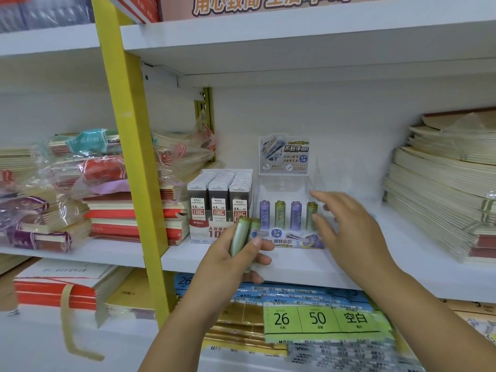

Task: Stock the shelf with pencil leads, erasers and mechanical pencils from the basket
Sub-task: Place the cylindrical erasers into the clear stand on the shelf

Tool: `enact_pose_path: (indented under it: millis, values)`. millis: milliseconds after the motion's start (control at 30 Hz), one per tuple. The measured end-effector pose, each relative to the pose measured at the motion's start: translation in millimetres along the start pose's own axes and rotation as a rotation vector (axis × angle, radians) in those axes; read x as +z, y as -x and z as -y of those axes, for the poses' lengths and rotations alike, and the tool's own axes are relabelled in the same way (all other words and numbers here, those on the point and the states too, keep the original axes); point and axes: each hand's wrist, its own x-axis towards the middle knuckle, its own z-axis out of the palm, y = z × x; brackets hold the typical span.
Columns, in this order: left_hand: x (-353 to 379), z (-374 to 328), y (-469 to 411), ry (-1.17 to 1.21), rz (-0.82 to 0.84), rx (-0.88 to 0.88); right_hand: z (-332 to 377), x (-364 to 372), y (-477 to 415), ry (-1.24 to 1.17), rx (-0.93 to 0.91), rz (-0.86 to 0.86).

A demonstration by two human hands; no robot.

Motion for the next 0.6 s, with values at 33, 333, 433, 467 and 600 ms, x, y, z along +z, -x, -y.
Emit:
enact_pose_path:
  millis: [33, 333, 433, 467, 600]
  values:
    - [-0.1, -0.6, 0.2, 0.019, 0.021, -0.012, 6.1, -3.8, -1.4, -0.002, -0.066, -0.061]
    - [4.7, -5.2, 4.3, 0.123, 0.187, -0.061, 53.2, -1.1, 2.6, -0.835, 0.194, 0.374]
    - [-2.3, -5.1, 5.3, 0.153, 0.179, -0.096, 48.1, -3.5, -0.9, -0.917, 0.248, 0.305]
    - [-4.5, -5.5, 5.8, 0.143, 0.165, -0.095, 47.3, -4.0, -1.9, -0.945, 0.256, 0.321]
    - [-7.9, -4.1, 5.9, 0.001, -0.004, -0.016, 48.3, 0.2, -0.4, -1.003, 0.289, 0.402]
